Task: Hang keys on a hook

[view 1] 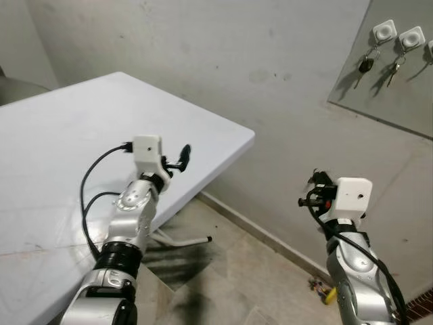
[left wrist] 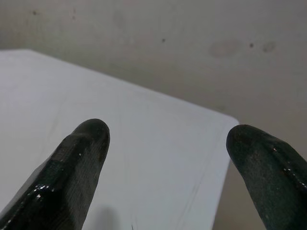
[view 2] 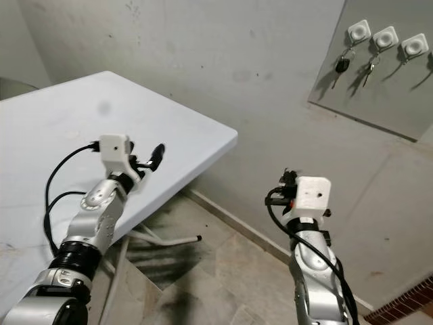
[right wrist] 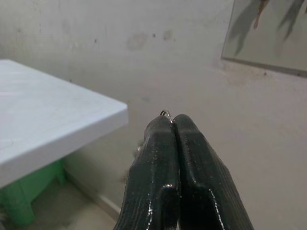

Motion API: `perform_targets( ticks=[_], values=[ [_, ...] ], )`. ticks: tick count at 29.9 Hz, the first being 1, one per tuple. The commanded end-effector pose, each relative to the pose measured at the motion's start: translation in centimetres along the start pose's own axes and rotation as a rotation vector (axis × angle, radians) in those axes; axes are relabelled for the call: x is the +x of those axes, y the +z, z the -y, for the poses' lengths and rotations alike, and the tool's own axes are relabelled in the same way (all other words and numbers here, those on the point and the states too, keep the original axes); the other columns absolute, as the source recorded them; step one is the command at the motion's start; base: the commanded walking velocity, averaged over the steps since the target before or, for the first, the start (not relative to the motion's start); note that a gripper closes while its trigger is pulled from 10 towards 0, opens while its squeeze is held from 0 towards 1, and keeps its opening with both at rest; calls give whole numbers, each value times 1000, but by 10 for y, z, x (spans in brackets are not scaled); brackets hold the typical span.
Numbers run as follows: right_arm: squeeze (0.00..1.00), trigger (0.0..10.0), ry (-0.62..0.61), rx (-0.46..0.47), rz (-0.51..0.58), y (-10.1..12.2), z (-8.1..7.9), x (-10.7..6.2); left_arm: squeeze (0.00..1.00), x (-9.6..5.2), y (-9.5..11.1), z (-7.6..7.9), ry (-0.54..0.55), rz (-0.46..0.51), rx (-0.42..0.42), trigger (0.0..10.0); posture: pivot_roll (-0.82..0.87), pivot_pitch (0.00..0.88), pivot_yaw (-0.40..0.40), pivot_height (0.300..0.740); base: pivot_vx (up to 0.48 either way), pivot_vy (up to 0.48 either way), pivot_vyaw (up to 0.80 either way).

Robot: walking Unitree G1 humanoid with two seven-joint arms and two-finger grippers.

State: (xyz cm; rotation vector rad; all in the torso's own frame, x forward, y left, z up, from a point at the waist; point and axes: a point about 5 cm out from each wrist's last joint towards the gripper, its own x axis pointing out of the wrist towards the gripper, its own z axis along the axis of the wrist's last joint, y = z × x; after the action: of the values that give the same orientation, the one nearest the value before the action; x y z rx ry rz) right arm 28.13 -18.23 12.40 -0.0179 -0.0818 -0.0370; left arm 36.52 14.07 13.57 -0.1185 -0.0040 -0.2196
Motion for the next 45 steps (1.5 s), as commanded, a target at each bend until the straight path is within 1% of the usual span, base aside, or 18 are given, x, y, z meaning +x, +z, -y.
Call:
perform_targets(
  ticks=[1, 12, 16, 35, 45],
  values=[
    [0, 10000, -2, -6, 44, 10, 2, 2, 0, 3, 5, 7, -28, 15, 7, 10000, -31, 0, -6, 740, 341, 0, 0],
    [0, 10000, 1, 4, 46, 10, 2, 2, 0, 2, 5, 8, -37, 13, 7, 10000, -29, 0, -6, 740, 341, 0, 0],
    [0, 10000, -11, 20, 32, 8, 3, 1, 0, 2, 4, 9, -40, 12, 10, 10000, -29, 0, -7, 740, 342, 0, -628],
    [0, 10000, -3, 19, 21, 5, 0, 1, 0, 1, 4, 8, -29, 7, 18, 10000, -26, 0, -7, 740, 338, 0, -675],
    [0, 10000, -4, 9, 19, 5, -1, 2, 0, 1, 5, 9, -30, 13, 37, 10000, -17, 0, -10, 740, 296, 0, -649]
  ],
)
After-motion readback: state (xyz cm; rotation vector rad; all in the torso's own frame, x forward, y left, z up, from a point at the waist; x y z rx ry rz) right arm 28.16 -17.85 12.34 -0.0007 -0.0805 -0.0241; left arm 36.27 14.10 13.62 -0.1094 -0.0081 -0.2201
